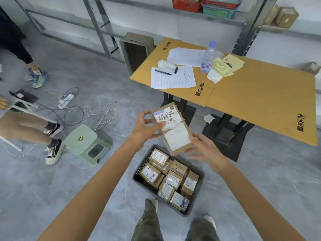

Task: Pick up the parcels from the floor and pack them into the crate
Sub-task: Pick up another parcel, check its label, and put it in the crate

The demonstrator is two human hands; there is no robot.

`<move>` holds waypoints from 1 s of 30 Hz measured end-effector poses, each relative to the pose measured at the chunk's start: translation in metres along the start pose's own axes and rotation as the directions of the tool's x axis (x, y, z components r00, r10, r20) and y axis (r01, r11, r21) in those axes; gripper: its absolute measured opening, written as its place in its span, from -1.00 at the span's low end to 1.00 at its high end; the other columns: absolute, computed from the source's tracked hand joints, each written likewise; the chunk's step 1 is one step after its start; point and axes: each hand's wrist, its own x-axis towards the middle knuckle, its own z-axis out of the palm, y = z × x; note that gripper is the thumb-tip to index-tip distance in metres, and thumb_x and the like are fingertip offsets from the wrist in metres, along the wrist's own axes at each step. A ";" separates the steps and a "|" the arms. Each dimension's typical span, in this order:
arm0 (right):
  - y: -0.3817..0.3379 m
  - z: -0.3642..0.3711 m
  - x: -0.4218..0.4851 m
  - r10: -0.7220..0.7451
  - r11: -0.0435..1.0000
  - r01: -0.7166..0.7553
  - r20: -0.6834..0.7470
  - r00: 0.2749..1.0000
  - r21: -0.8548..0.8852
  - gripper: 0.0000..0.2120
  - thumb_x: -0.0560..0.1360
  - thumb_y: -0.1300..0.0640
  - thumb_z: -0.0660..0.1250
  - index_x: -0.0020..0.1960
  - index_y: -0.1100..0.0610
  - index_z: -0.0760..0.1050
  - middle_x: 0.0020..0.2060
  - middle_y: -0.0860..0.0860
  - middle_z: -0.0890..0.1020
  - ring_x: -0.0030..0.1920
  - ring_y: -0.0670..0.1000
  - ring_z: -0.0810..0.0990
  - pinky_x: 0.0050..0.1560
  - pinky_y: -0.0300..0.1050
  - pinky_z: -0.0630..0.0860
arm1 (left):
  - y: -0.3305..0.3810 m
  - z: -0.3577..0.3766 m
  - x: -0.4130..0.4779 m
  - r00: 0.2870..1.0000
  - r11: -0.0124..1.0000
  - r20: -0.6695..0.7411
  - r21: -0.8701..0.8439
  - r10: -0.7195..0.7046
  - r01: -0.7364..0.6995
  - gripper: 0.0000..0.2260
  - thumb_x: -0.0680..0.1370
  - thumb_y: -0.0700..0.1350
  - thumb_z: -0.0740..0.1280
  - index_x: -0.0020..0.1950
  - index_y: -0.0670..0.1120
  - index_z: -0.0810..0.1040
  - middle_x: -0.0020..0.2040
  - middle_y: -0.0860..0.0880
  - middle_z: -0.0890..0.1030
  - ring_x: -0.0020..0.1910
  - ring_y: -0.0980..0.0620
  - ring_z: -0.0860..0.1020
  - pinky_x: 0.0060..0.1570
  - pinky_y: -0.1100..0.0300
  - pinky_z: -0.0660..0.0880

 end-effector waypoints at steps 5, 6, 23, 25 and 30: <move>0.034 0.045 0.057 0.101 0.972 -0.073 -0.116 0.988 0.225 -0.56 0.49 0.05 0.35 0.32 0.15 0.37 0.14 0.18 0.61 0.06 0.16 0.65 0.12 0.05 0.57 | -0.032 -0.042 0.061 0.995 0.996 0.047 0.021 -0.088 0.087 -0.57 0.46 -0.25 0.44 0.18 -0.03 0.29 0.07 -0.04 0.52 0.02 0.04 0.60 -0.15 0.11 0.64; 0.044 0.051 0.072 0.142 0.956 -0.098 -0.141 0.980 0.277 -0.51 0.45 0.04 0.37 0.33 0.14 0.36 0.16 0.16 0.60 0.09 0.15 0.64 0.16 0.06 0.54 | -0.043 -0.046 0.075 0.993 0.995 0.054 0.027 -0.101 0.099 -0.57 0.46 -0.25 0.43 0.18 -0.04 0.27 0.03 0.00 0.52 -0.05 0.09 0.60 -0.17 0.15 0.64; 0.424 0.029 0.354 0.515 0.857 -0.467 -0.326 0.793 0.217 -0.87 0.52 0.22 0.34 0.05 0.13 0.47 -0.11 0.12 0.60 -0.17 0.05 0.61 -0.07 -0.08 0.57 | -0.516 -0.119 0.308 0.865 0.163 0.304 0.952 -0.399 -0.259 -0.35 0.51 -0.25 0.32 0.52 -0.12 0.06 0.49 -0.13 0.20 0.43 -0.12 0.26 0.32 0.05 0.37; 0.459 0.023 0.366 0.535 0.844 -0.513 -0.319 0.782 0.158 -0.88 0.52 0.19 0.35 0.05 0.11 0.48 -0.14 0.07 0.59 -0.19 0.03 0.60 -0.02 -0.07 0.56 | -0.555 -0.117 0.316 0.839 -0.092 0.352 0.901 -0.415 -0.423 -0.24 0.49 -0.25 0.35 0.54 -0.14 -0.05 0.54 -0.19 0.01 0.52 -0.18 0.04 0.45 -0.04 0.18; 0.515 0.017 0.378 0.558 0.828 -0.552 -0.247 0.792 0.100 -0.95 0.53 0.14 0.34 -0.02 0.09 0.49 -0.10 0.06 0.61 -0.20 0.02 0.62 -0.08 -0.10 0.61 | -0.610 -0.106 0.328 0.804 -0.364 0.346 0.756 -0.484 -0.545 -0.17 0.53 -0.01 0.31 0.54 -0.10 -0.23 0.52 -0.24 -0.28 0.50 -0.29 -0.25 0.44 -0.27 -0.08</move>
